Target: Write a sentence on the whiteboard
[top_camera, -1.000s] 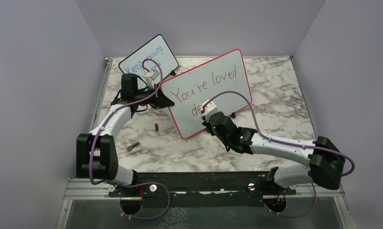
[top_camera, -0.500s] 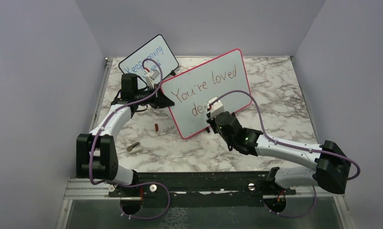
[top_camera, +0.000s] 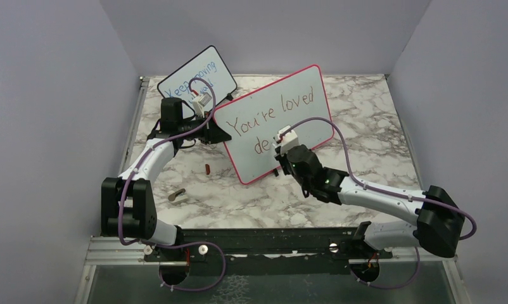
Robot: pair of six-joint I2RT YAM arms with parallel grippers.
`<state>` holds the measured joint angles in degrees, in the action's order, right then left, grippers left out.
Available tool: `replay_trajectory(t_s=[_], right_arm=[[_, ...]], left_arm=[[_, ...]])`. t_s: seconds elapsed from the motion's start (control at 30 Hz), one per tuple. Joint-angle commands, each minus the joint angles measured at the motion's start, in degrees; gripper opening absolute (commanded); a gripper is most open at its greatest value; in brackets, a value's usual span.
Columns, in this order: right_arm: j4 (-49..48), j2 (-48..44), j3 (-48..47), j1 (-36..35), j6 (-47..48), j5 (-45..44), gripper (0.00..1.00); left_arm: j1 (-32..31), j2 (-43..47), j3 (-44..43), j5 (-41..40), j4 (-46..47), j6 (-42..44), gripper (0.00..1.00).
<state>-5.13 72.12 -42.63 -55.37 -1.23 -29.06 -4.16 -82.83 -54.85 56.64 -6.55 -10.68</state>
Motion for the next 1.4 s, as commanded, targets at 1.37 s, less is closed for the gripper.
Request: replay_trajectory(t_s=[1.37], right_arm=[[-4.3,2.4,-3.0,3.3,3.0,-0.4,0.00]], left_arm=[[0.4,-1.1,-0.2,-6.6,-4.5,1.5,0.00]])
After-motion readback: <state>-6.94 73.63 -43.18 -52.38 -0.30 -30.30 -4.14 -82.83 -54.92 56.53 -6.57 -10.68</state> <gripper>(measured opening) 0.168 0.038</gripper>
